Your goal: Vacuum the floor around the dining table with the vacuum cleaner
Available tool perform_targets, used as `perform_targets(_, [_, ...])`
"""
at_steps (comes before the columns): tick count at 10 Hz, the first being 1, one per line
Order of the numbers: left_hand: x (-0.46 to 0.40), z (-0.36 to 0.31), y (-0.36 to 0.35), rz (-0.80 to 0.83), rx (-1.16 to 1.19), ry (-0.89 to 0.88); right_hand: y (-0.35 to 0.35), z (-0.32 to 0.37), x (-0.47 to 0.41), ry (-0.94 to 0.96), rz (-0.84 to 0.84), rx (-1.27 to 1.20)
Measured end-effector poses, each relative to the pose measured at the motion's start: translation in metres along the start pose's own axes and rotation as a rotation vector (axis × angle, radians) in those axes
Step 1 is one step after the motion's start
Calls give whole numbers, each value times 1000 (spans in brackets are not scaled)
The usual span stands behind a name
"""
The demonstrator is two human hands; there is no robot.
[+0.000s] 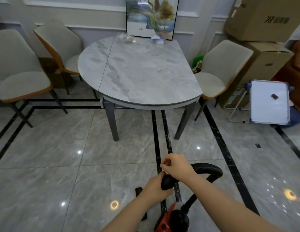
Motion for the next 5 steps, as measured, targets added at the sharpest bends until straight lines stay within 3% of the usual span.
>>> perform_targets(3, [-27, -7, 15, -101, -39, 48, 6, 1, -23, 41, -56, -25])
perform_targets(5, [-49, -18, 37, -141, -98, 101, 18, 12, -36, 170, -100, -82])
Point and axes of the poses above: each hand's wrist, its own x-axis away from the middle knuckle, its own y-axis out of the back of the hand, z = x × y, the point moved 4 cm from there along -x, towards the middle knuckle, and after that the axes turned 1 degree about z, right-handed, at the moved point
